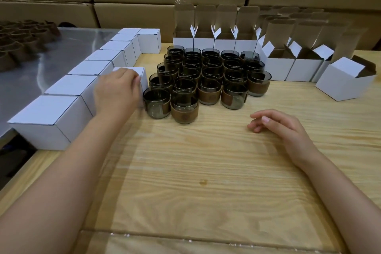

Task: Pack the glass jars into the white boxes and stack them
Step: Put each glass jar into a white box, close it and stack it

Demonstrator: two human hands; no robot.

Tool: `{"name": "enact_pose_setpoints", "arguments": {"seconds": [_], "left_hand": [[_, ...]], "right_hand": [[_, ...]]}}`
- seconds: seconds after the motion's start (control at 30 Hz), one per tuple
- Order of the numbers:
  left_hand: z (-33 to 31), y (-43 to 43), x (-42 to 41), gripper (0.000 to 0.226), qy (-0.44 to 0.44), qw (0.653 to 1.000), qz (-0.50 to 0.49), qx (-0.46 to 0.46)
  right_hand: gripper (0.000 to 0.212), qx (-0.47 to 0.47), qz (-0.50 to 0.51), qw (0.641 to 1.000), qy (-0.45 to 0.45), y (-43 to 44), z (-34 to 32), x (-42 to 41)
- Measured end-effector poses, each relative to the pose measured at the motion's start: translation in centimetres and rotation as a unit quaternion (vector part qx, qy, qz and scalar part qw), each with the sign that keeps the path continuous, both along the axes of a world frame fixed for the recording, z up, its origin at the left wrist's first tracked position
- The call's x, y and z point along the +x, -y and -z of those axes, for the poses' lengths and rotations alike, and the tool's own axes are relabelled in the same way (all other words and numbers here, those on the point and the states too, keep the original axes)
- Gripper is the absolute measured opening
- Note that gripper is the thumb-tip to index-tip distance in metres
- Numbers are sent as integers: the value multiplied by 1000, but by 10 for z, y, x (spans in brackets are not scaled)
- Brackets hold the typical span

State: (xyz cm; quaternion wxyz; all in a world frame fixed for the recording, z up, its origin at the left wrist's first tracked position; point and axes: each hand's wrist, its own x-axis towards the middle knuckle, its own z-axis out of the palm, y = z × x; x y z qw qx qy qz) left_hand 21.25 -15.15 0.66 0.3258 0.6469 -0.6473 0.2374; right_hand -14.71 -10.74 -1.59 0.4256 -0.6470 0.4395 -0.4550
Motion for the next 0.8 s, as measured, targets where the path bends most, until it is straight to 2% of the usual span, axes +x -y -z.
{"name": "enact_pose_setpoints", "arguments": {"seconds": [0.07, 0.3, 0.37, 0.53, 0.67, 0.8], "left_hand": [[-5, 21, -2, 32, 23, 1000, -16, 13], [-16, 103, -6, 44, 9, 992, -36, 124], [-17, 128, -2, 42, -16, 987, -28, 155], [-17, 174, 9, 35, -99, 966, 37, 238], [-21, 195, 13, 38, -132, 954, 20, 269], [-28, 207, 12, 46, -143, 947, 17, 287]], "right_hand": [[34, 0, 2, 1000, 0, 0, 0, 0], [31, -4, 11, 1000, -5, 2, 1, 0], [30, -9, 13, 1000, -5, 3, 2, 0], [47, -13, 22, 1000, -6, 3, 2, 1], [54, -5, 38, 999, -6, 4, 3, 0], [36, -5, 47, 999, -8, 5, 3, 1]]}}
